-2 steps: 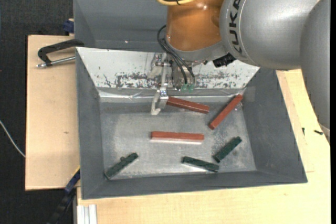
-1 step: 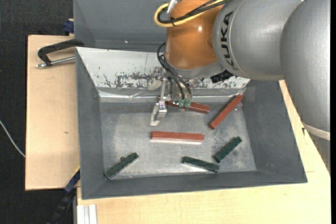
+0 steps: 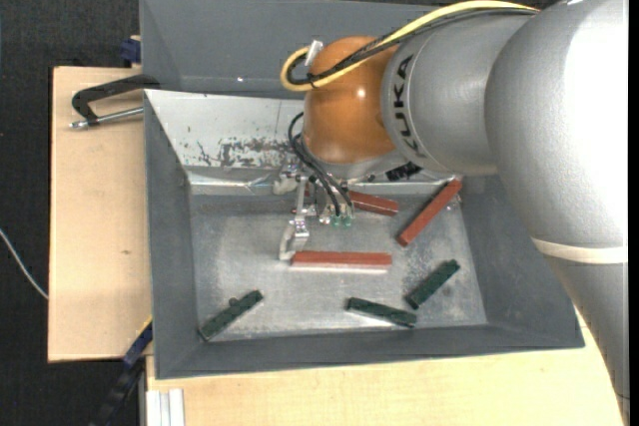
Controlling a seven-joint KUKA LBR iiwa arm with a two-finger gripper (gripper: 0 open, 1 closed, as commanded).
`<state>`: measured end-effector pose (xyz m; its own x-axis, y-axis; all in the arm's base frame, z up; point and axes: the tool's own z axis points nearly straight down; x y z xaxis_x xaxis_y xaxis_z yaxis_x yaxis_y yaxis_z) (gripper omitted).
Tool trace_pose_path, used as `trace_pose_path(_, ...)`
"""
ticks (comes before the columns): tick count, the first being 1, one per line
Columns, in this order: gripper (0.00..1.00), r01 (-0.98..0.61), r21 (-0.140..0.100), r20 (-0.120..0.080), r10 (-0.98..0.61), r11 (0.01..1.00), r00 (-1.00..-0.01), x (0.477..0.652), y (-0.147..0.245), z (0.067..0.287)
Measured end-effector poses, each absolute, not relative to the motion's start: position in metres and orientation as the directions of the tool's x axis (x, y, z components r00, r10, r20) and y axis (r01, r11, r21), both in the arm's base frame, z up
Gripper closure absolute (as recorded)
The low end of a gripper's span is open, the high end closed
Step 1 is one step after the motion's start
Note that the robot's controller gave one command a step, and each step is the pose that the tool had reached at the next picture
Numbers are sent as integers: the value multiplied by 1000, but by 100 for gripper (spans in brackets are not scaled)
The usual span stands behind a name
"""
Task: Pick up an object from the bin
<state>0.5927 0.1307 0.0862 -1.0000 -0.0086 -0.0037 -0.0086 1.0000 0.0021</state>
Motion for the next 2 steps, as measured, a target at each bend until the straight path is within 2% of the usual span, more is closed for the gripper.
trace_pose_path(1, 0, -13, 2, -9, -13, 1000, -1000, 588, 108, 77)
trace_pose_path(2, 0, -27, 7, -9, -27, 1000, -1000, 573, 96, 76)
